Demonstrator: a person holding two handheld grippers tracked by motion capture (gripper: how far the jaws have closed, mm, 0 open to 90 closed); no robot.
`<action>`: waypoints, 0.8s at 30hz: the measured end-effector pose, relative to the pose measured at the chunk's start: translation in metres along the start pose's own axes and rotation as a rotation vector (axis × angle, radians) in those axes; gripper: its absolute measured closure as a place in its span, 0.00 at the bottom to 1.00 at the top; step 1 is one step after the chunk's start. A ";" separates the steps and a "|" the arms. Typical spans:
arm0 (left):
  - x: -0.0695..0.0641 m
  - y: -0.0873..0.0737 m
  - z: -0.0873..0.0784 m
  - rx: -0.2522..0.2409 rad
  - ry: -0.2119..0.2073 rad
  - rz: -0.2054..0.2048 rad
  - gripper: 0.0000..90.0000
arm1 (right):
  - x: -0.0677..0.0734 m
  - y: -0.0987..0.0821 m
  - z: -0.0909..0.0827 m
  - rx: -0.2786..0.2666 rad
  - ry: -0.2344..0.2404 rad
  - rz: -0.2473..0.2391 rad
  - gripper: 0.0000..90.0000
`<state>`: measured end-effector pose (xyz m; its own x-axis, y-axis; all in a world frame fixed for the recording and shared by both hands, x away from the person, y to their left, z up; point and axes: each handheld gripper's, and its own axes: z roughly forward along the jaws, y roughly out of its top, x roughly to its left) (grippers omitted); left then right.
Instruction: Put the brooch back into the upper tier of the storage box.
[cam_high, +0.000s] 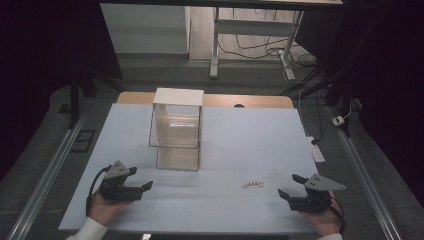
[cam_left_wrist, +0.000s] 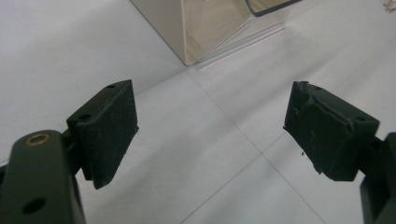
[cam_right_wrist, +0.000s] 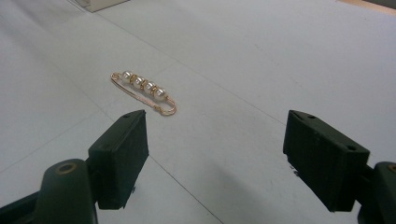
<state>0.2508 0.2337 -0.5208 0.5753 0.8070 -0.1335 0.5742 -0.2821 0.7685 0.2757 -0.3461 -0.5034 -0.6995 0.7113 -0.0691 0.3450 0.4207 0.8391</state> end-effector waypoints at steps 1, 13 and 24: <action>0.000 0.000 0.000 -0.002 -0.001 0.001 0.19 | 0.000 0.000 0.000 0.000 0.000 0.000 0.24; 0.000 0.001 0.001 -0.002 -0.005 0.008 0.19 | -0.001 0.000 0.001 0.007 0.001 0.010 0.25; 0.001 0.001 0.001 -0.004 0.004 -0.008 0.19 | -0.001 0.004 0.001 0.001 -0.004 0.019 0.26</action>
<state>0.2527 0.2342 -0.5203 0.5682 0.8114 -0.1373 0.5766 -0.2735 0.7699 0.2781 -0.3446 -0.5007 -0.6903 0.7214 -0.0557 0.3583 0.4077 0.8399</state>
